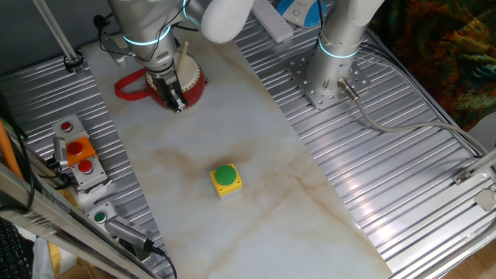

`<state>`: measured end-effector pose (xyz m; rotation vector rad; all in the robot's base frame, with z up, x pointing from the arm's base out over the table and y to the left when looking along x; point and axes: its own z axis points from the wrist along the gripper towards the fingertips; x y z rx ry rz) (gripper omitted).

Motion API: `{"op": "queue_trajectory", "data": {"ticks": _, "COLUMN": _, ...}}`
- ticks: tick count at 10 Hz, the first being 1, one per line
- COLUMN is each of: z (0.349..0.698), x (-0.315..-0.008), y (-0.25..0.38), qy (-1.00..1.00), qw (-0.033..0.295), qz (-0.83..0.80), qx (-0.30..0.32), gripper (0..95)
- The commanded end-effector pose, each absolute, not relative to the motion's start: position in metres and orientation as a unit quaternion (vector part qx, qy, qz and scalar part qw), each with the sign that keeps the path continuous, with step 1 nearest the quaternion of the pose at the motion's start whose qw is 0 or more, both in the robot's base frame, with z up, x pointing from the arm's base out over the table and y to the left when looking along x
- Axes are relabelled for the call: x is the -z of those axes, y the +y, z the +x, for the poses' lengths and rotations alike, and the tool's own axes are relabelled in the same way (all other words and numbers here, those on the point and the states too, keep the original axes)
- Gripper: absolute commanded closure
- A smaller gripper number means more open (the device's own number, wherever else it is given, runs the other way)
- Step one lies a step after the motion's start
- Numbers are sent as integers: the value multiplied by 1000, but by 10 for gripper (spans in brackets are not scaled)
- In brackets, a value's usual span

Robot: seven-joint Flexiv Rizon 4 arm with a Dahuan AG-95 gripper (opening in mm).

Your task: Play the drum

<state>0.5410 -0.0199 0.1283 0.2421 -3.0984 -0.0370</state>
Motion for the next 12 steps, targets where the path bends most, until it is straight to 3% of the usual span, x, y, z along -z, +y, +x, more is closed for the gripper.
{"op": "queue_trajectory", "data": {"ticks": 1, "z": 541, "x": -128, "y": -19, "qy": -997, "qw": 14, "qz": 80, "qx": 12, "gripper": 950}}
{"op": "queue_trajectory", "data": {"ticks": 12, "z": 541, "x": -128, "y": -19, "qy": -995, "qw": 16, "qz": 97, "qx": 12, "gripper": 950}}
